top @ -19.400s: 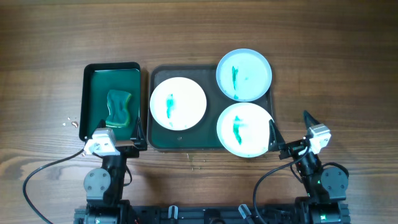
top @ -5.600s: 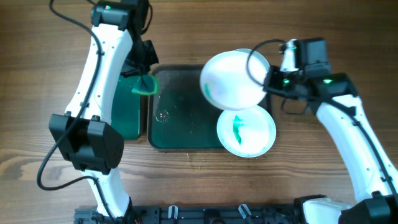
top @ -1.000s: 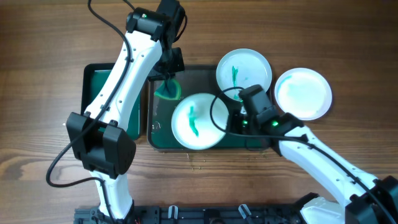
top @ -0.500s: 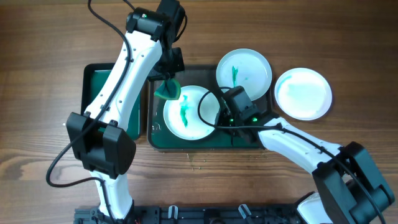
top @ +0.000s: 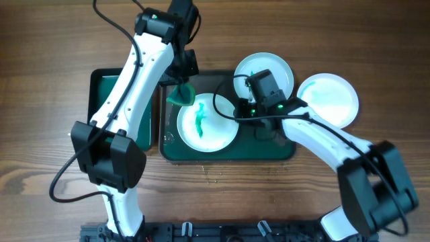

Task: Clean dirty plates on tray and stack at the side
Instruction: 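Scrub lower-right plate with sponge in left gripper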

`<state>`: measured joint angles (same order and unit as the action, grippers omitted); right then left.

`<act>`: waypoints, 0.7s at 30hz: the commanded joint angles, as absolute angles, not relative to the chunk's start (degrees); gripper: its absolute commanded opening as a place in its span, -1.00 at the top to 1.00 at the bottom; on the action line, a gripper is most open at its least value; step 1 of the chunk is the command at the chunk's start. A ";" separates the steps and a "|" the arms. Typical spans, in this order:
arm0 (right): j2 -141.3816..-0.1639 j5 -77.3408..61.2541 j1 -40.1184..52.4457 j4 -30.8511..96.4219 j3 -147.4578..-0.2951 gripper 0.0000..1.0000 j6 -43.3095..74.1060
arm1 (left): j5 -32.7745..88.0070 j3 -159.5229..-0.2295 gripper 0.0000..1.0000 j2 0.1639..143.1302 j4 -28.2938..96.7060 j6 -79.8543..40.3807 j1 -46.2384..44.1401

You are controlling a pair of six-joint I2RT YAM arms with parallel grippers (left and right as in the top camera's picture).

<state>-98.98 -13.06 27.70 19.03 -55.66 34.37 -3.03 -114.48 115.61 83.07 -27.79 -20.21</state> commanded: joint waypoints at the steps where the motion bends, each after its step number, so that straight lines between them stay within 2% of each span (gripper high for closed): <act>1: -102.45 -14.72 27.75 18.68 -56.10 0.63 33.01 | -2.35 -113.40 0.92 114.17 82.70 -28.95 -19.11; 7: -103.00 -14.72 27.73 18.24 -56.14 0.69 33.19 | 0.60 -106.26 0.92 114.17 78.30 -28.88 -19.11; 13: -105.34 -17.96 27.73 15.31 -56.14 0.91 35.90 | 2.13 -98.43 0.92 114.17 71.00 -28.71 -19.11; 21: -107.28 -19.64 27.73 14.00 -56.14 0.91 38.06 | 3.64 -90.43 0.92 114.17 64.88 -26.13 -19.42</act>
